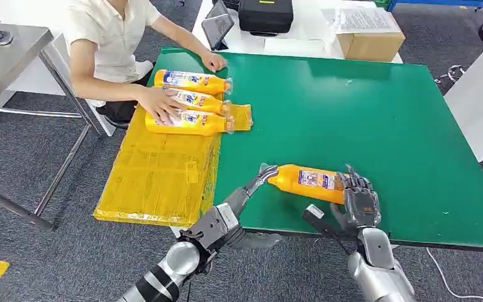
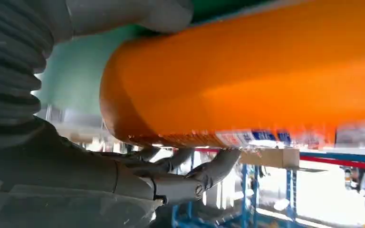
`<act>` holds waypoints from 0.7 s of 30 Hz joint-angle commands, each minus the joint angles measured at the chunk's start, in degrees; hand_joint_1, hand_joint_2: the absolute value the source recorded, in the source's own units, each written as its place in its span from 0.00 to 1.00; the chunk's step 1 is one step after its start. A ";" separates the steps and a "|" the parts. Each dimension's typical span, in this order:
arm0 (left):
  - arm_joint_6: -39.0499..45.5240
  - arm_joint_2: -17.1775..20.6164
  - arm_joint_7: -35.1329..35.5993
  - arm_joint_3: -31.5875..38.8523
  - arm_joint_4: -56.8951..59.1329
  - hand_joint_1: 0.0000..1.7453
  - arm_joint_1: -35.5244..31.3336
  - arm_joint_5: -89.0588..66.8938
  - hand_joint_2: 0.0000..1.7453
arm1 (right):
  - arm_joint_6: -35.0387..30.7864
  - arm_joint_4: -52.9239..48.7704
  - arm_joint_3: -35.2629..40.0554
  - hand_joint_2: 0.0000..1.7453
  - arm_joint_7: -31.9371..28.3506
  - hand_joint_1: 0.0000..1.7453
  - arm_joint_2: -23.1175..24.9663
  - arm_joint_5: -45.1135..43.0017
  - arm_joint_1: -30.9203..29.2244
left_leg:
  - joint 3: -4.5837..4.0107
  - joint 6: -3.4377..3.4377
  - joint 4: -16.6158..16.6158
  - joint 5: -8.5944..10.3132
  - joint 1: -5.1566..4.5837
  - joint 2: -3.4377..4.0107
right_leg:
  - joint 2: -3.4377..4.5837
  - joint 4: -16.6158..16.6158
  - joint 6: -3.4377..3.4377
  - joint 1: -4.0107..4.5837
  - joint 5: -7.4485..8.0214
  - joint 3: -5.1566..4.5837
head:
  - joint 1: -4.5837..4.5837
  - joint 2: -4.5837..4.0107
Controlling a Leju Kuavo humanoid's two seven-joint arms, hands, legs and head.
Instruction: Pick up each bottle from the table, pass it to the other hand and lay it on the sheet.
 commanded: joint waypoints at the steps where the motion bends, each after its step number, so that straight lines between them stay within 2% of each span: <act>1: 0.12 0.56 0.53 -0.75 3.81 0.00 -2.02 0.17 1.00 | 0.39 11.84 3.14 1.00 1.45 0.85 -2.95 -0.29 -3.08 | 0.32 -0.13 -0.07 -0.07 0.08 -0.09 | -0.05 -0.10 -0.15 0.08 -0.08 0.37 | 0.02 0.00; 2: 0.12 0.56 0.53 -0.75 3.81 0.00 -2.02 0.17 1.00 | 0.39 11.84 3.14 1.00 1.45 0.88 -2.95 -0.29 -3.08 | 0.21 -0.08 -0.05 -0.02 0.05 -0.09 | -0.07 -0.08 -0.09 0.05 -0.04 0.25 | 0.02 0.00; 14: -0.02 0.61 0.67 -0.32 3.67 0.00 -2.11 0.62 1.00 | 1.11 13.05 2.44 1.00 -1.25 0.88 -2.83 -3.50 -2.64 | 0.44 -0.09 -0.06 -0.02 0.08 -0.15 | -0.12 -0.11 -0.11 0.08 -0.04 0.45 | 0.02 0.00; 16: -0.07 0.64 0.67 -0.35 3.66 0.00 -2.04 0.63 1.00 | 1.49 12.23 1.80 1.00 -4.40 0.84 -2.26 -7.65 -2.19 | 0.48 -0.10 -0.07 -0.03 0.09 -0.12 | -0.09 -0.14 -0.12 0.09 -0.03 0.50 | 0.02 0.00; 17: -0.11 0.64 0.67 -0.35 3.56 0.00 -2.08 0.65 1.00 | 3.36 11.30 -0.50 1.00 -9.06 0.84 -1.05 -13.83 -1.93 | 0.55 -0.13 -0.11 -0.03 0.10 -0.15 | -0.11 -0.17 -0.15 0.10 -0.05 0.58 | 0.02 0.00; 18: -0.11 0.65 0.66 -0.29 3.45 0.00 -2.07 0.71 1.00 | 4.40 10.68 -0.99 1.00 -10.95 0.83 -0.47 -16.07 -1.80 | 0.54 -0.13 -0.08 -0.04 0.11 -0.12 | -0.09 -0.15 -0.15 0.10 -0.04 0.55 | 0.00 0.00; 21: -0.09 0.72 0.62 -0.14 3.33 0.00 -2.02 0.80 1.00 | 5.42 9.88 -1.14 1.00 -12.23 0.83 0.23 -18.30 -1.72 | 0.52 -0.13 -0.08 -0.05 0.10 -0.05 | -0.01 -0.13 -0.14 0.10 -0.03 0.52 | 0.00 0.00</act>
